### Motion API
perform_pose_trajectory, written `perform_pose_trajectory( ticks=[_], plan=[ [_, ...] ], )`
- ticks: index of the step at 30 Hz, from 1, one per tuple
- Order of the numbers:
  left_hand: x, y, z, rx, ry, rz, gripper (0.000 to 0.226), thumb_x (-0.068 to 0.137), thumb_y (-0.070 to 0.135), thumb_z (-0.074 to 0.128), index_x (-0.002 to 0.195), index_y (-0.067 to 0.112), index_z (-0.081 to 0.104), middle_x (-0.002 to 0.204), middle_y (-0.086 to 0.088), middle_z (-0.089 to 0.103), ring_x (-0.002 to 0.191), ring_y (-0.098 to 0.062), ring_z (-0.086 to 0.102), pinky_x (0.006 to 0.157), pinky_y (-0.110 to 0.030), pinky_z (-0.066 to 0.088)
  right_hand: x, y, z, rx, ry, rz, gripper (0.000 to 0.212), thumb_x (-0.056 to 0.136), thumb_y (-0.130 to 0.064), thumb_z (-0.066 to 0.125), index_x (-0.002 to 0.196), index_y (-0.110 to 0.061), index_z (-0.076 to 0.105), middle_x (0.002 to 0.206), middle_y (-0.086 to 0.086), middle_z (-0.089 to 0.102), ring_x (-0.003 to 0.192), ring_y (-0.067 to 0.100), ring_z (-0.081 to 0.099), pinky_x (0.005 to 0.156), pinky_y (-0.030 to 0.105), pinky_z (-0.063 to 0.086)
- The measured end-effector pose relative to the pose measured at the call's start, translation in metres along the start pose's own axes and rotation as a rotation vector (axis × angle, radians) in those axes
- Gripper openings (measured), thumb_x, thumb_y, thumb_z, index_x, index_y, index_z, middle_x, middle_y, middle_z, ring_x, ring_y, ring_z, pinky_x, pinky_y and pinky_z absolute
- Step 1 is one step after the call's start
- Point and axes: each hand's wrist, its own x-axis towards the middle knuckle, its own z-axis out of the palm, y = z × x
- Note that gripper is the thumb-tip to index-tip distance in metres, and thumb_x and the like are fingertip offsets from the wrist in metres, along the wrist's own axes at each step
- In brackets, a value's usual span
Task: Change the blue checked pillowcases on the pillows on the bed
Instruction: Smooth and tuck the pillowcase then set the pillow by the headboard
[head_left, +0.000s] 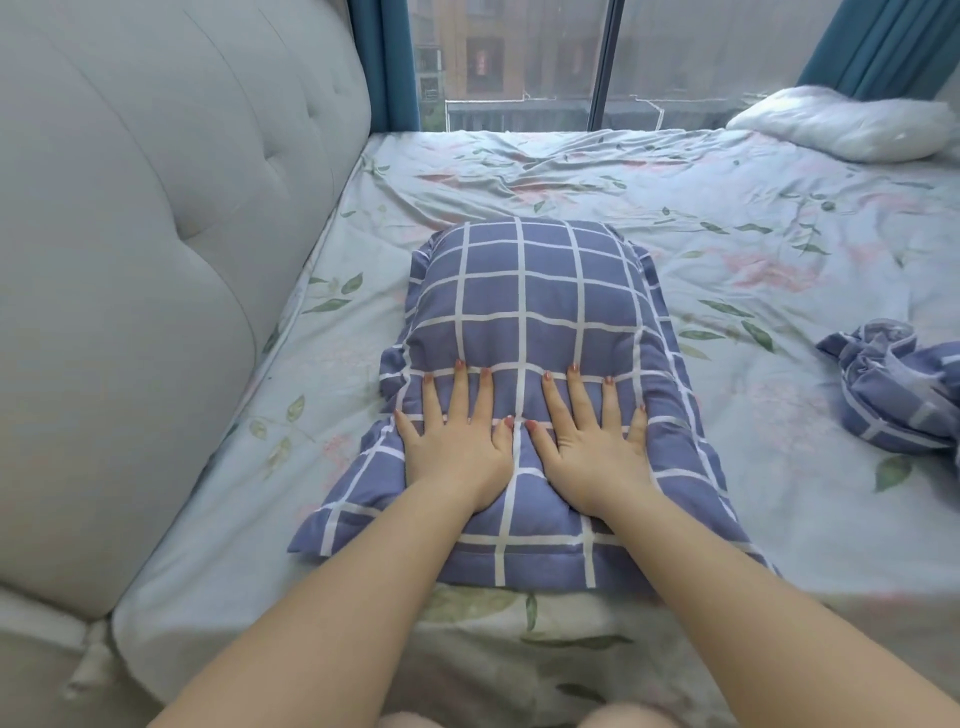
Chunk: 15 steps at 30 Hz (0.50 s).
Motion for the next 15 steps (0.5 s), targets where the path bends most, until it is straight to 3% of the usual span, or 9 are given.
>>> perform_pose_trajectory(
  ticks=[15],
  plan=[
    [0.05, 0.001, 0.011, -0.011, 0.033, -0.045, 0.062, 0.101, 0.051, 0.01, 0.153, 0.033, -0.018, 0.162, 0.008, -0.023, 0.149, -0.032, -0.016, 0.112, -0.07, -0.003, 0.046, -0.002, 0.016, 0.004, 0.078, 0.009, 0.061, 0.098, -0.061, 0.01, 0.151, -0.043, -0.015, 0.158, -0.012, -0.03, 0.146, 0.03, -0.026, 0.113, 0.062, -0.014]
  ],
)
